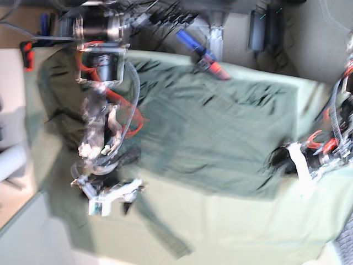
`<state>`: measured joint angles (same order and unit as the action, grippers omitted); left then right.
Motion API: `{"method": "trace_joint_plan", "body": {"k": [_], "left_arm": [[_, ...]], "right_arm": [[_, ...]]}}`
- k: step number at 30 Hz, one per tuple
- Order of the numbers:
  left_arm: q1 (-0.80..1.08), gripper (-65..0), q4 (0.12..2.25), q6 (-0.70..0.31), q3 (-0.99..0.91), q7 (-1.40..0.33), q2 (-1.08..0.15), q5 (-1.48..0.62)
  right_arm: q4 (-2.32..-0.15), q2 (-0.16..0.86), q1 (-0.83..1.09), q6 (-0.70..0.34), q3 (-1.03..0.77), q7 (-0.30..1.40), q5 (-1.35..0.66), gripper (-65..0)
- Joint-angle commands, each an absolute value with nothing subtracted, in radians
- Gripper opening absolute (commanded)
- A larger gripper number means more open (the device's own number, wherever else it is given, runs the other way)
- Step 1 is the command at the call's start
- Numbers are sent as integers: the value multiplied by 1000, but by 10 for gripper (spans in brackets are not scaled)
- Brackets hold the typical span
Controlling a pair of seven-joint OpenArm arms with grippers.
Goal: Fold the T-shirt properly
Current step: 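Fold the held side edge across the shirt toward the left gripper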
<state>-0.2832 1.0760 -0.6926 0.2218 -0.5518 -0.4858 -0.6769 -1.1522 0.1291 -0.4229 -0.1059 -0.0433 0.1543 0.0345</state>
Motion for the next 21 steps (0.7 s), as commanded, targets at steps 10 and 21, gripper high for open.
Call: {"method": "trace_joint_plan", "body": {"k": [10, 21], "left_arm": [[-307, -368, 1092, -698, 216, -559, -502, -743], [-307, -368, 1092, -698, 216, -557, -502, -744]], "right_arm": [[-556, 102, -723, -48, -37, 63, 130, -272], [-508, 99, -734, -110, -37, 48, 154, -372]]}}
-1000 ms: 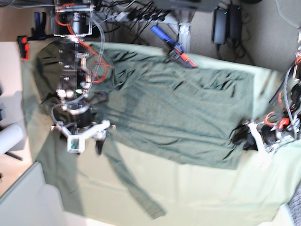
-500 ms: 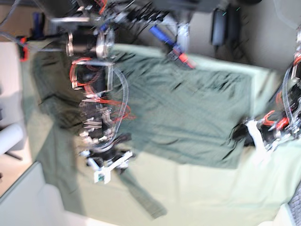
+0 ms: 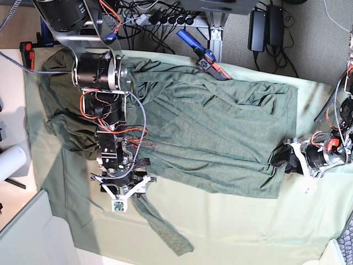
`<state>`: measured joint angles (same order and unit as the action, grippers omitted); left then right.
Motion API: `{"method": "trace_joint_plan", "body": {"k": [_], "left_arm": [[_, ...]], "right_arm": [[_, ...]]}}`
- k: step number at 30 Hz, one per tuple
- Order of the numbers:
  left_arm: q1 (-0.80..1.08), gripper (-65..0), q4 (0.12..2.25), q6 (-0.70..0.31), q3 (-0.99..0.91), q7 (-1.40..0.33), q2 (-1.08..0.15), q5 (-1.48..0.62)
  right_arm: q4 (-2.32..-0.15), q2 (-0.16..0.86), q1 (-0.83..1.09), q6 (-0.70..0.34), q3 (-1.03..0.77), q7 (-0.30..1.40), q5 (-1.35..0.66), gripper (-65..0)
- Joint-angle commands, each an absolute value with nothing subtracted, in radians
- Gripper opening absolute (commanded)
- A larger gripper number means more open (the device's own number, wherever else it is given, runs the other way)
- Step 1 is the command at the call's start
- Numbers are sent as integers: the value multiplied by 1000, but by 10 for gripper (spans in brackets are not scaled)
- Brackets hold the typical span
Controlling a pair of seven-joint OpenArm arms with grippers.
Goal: Fold the T-shirt properly
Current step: 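Fold the held side edge across the shirt toward the left gripper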
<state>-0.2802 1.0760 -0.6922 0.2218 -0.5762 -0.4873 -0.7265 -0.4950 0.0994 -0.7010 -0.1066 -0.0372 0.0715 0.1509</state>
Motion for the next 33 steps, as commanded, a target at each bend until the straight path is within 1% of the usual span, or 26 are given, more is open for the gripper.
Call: {"method": "trace_joint_plan", "body": {"k": [1, 3, 4, 8, 12, 17, 21, 24, 29, 33], "left_arm": [[-307, -368, 1092, -698, 216, -556, -502, -744], [-307, -368, 1092, -698, 216, -549, -501, -744], [-307, -368, 1092, -698, 216, -546, -501, -744], [-308, -368, 1092, -698, 216, -543, -501, -745], [-308, -368, 1092, -698, 216, -542, -502, -745], [-310, -368, 1092, -698, 215, -543, -502, -744], [-313, -368, 1092, -698, 215, -543, -501, -746], [-314, -368, 1092, -698, 215, -543, -501, -748], [-314, -368, 1092, -698, 215, -543, -501, -746], [-313, -368, 1092, -698, 215, -543, -501, -744]], "right_arm": [[-509, 96, -734, -118, -37, 48, 153, -445], [-509, 93, -734, -152, -37, 48, 153, -607], [-509, 93, -734, -184, -37, 48, 150, -650], [-533, 87, -733, -319, -37, 48, 126, -650], [-625, 68, -710, -390, -29, 53, 113, -650], [-852, 60, -604, -403, 81, 132, -28, -650], [-1054, 59, -488, -409, 208, 139, -33, -650], [-1204, 75, -397, -408, 278, 176, -30, -650], [-1430, 121, -243, -408, 302, 203, -33, -650], [-1513, 150, -173, -408, 301, 202, -35, -650]]}}
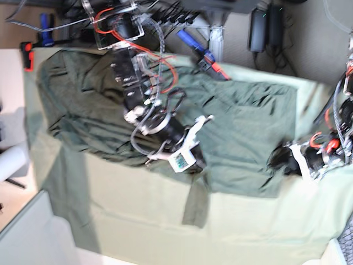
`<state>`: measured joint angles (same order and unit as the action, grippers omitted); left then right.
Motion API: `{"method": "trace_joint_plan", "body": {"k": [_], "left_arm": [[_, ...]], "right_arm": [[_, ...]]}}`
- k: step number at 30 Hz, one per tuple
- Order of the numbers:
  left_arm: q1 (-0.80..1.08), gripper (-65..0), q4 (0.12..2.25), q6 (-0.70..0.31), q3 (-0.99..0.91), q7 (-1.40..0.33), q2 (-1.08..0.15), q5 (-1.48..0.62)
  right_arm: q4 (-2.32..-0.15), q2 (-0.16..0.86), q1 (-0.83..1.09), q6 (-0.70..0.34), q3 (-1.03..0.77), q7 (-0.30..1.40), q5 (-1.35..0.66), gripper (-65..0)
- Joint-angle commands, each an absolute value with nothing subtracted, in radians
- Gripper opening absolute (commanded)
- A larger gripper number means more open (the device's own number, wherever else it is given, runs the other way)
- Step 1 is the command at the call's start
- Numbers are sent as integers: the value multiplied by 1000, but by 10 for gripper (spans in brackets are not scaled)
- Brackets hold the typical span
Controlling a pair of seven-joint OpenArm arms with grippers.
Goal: Fold the T-shirt properly
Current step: 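Fold the held side edge across the shirt toward the left gripper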
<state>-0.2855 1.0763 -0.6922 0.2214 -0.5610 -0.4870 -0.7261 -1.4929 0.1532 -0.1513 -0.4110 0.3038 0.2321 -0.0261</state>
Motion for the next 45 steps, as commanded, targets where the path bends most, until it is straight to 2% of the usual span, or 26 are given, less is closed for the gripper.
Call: {"method": "trace_joint_plan", "body": {"k": [1, 3, 4, 6, 7, 8, 9, 18, 21, 25, 30, 33, 45], "left_arm": [[-313, -368, 1092, -698, 215, -543, -501, -743], [-313, -368, 1092, -698, 215, -543, -502, -744], [-313, -368, 1092, -698, 215, -543, -501, -743], [-313, -368, 1092, -698, 215, -543, -501, -743], [-313, -368, 1092, -698, 215, -543, -501, -743], [-313, -368, 1092, -698, 215, -544, -501, -743], [-313, -368, 1092, -698, 215, -549, -501, -743], [-305, -368, 1125, -698, 215, -607, -502, -742], [-282, -368, 1185, -698, 215, -611, -505, -740], [-238, -368, 1273, -698, 215, -611, -529, -741], [-213, -368, 1325, -698, 215, -611, -552, -748], [-213, -368, 1325, -698, 215, -610, -567, -757], [-213, -368, 1325, -698, 215, -603, -574, -789]], "right_arm": [[-1514, 152, -168, -408, 301, 204, -39, -650], [-1513, 152, -162, -408, 301, 206, -39, -650], [-1513, 152, -162, -408, 301, 206, -39, -600], [-1514, 152, -164, -405, 299, 198, -46, -414], [-1514, 152, -165, -403, 294, 183, -46, -340], [-1514, 149, -166, -400, 284, 171, -46, -288], [-1513, 144, -170, -397, 271, 161, -46, -265], [-1462, -36, -281, -334, 58, 127, -25, -264], [-1339, -88, -363, -229, 45, 128, 68, -264], [-1065, -151, -493, -115, 45, 127, 158, -264], [-723, -151, -644, -16, 54, 128, 215, -264], [-611, -150, -679, 17, 54, 118, 228, -264], [-599, -150, -678, -2, 55, 99, 156, -265]]}}
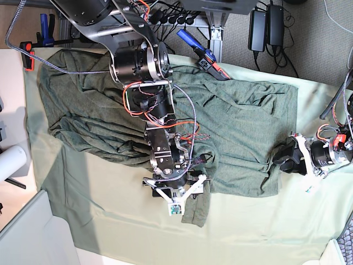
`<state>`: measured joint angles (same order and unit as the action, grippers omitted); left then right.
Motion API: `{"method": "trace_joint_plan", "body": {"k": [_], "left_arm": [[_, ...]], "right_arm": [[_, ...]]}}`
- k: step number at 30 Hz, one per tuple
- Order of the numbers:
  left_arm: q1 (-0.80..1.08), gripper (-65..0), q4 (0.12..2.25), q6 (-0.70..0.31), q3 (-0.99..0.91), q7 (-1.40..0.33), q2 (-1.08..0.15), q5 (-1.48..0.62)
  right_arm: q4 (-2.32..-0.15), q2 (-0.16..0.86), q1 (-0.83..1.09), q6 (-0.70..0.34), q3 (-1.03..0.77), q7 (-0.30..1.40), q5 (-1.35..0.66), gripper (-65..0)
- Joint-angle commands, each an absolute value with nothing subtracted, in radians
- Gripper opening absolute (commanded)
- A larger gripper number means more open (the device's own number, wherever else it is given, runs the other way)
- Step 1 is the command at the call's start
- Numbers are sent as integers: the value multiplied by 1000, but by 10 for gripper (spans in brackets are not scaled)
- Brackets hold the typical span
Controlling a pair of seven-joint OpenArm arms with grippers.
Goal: Fold the T-shirt properly
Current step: 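Fold the held side edge across the shirt toward the left gripper, then lower the folded edge onto the shirt and open the right gripper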
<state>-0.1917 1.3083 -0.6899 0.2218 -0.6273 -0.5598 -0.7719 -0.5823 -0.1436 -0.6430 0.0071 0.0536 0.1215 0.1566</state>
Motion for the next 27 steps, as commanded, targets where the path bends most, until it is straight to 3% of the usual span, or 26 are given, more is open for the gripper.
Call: {"method": "trace_joint_plan", "body": {"k": [1, 8, 13, 17, 20, 27], "left_arm": [[-213, -368, 1325, -698, 215, -603, -574, -789], [-213, -368, 1325, -698, 215, -603, -574, -789], [-214, -368, 1325, -698, 215, -594, -573, -789], [-214, -368, 1325, -698, 215, -584, -574, -789], [-216, -368, 1325, -698, 214, -584, -574, -789], [-216, -368, 1325, -698, 159, -583, -574, -789]], "right_arm": [[-599, -150, -678, -15, 55, 88, 149, -265], [-598, -150, -673, -84, 54, 52, 99, -268], [-598, -150, -668, -85, 54, 53, 97, -433], [-598, -150, -668, -86, 54, 42, 164, -524], [-598, -150, -668, -86, 54, 16, 220, -650], [-598, -151, -670, -191, 54, -5, 216, -650]]}}
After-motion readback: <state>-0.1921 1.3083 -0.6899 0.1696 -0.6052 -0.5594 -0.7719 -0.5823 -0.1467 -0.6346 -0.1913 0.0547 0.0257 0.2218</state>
